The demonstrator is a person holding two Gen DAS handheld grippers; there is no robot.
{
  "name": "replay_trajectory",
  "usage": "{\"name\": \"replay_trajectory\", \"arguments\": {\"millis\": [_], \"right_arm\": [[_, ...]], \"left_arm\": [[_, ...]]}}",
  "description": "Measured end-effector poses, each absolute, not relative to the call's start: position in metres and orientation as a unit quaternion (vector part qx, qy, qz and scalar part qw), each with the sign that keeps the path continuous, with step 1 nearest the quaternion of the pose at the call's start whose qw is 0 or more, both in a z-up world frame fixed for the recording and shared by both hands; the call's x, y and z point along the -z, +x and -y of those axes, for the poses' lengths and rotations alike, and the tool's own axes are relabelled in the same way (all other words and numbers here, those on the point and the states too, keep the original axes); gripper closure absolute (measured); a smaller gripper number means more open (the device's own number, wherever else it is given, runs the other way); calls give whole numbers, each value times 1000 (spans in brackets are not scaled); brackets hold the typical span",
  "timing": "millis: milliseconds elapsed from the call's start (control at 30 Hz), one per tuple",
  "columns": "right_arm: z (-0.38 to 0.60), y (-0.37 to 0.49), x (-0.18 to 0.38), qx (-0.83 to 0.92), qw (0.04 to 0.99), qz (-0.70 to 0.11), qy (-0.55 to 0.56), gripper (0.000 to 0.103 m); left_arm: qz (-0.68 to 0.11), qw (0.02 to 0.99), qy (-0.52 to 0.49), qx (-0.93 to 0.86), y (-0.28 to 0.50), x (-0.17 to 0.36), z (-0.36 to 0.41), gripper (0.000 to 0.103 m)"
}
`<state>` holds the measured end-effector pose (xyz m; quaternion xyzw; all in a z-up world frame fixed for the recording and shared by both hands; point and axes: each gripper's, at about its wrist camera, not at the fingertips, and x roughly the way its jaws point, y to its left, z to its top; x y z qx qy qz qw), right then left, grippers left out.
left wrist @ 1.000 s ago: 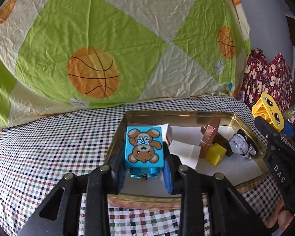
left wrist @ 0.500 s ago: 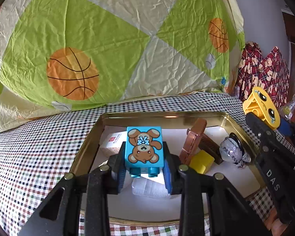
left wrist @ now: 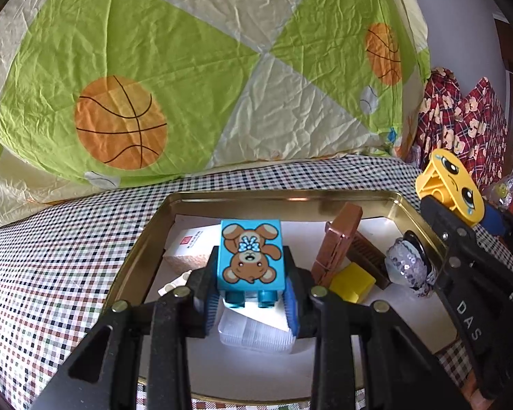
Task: Organize rigid objects
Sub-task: 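Lift and carry both blocks over the tin tray with both tools, then open the right tool to drop the yellow block while the left tool releases the blue block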
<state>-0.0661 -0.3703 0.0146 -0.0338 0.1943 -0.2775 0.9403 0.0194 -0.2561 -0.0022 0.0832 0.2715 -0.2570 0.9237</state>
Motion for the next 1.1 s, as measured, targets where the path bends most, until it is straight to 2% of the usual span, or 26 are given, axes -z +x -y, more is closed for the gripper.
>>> {"name": "replay_trajectory", "arguments": {"millis": [1100], "right_arm": [[375, -31, 2, 243, 928, -280, -40, 57]], "left_arm": [[-294, 919, 87, 248, 34, 12, 263, 73]]}}
